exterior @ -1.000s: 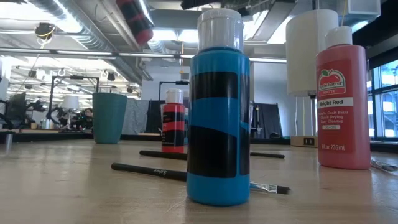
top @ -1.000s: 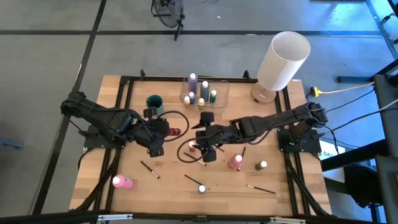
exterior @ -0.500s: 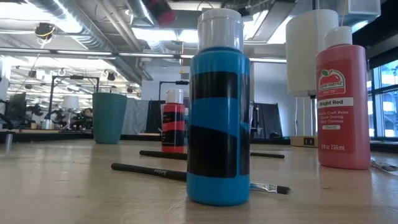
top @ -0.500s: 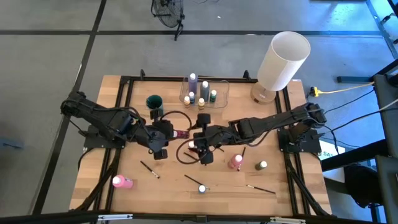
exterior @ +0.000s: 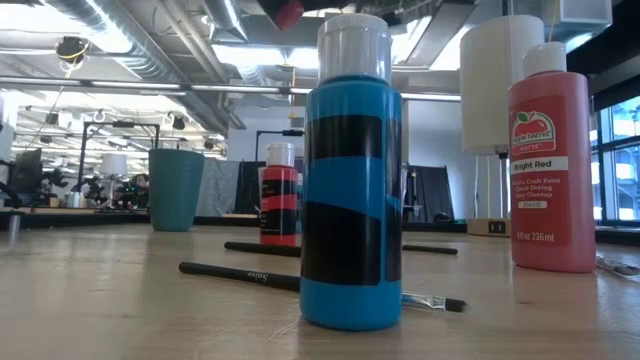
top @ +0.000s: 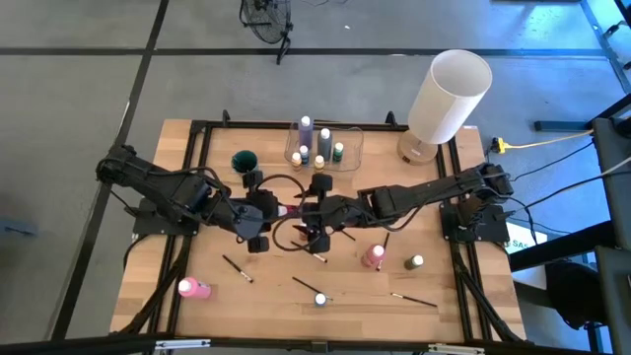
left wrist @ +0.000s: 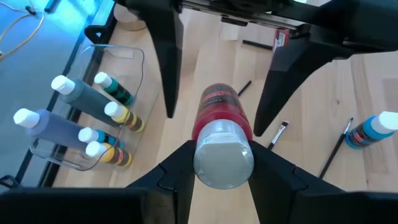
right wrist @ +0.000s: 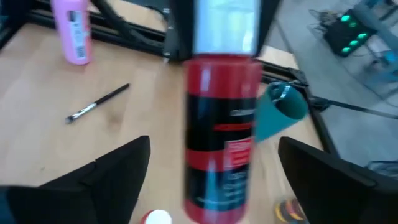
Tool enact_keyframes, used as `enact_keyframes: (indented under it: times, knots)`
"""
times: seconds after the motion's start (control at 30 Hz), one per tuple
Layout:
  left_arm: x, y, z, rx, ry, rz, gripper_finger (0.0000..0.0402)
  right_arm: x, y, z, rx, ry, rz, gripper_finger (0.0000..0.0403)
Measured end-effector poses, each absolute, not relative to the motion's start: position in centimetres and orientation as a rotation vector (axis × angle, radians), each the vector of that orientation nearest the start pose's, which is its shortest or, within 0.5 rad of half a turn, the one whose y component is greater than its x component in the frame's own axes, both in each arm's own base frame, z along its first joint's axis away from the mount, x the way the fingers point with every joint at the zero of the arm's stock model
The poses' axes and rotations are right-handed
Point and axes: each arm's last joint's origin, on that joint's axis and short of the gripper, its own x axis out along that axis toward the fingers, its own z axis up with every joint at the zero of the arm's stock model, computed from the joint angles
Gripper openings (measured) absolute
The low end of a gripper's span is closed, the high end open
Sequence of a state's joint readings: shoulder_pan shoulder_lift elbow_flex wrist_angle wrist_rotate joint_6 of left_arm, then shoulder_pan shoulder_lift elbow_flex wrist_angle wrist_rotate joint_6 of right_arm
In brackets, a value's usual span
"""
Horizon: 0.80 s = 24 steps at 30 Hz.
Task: Pick & Place Paint Supplies
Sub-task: Put the red paint bottle into the transparent bin
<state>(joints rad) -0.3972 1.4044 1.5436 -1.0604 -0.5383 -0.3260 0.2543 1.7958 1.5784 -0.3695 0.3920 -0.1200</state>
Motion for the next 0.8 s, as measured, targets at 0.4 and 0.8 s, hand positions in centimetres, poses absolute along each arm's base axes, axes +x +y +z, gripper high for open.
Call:
enact_keyframes:
  times: [0.4, 0.8]
  knots:
    - [25.19, -8.95, 38.38, 0.113, 0.783, 0.258, 0.0126, 39.90, 9.22, 31.37, -0.294, 0.572, -0.104, 0.0207]
    - [25.29, -9.02, 38.43, 0.148, 0.783, 0.224, 0.0137, 39.78, 9.19, 31.30, -0.310, 0.588, -0.099, 0.0103]
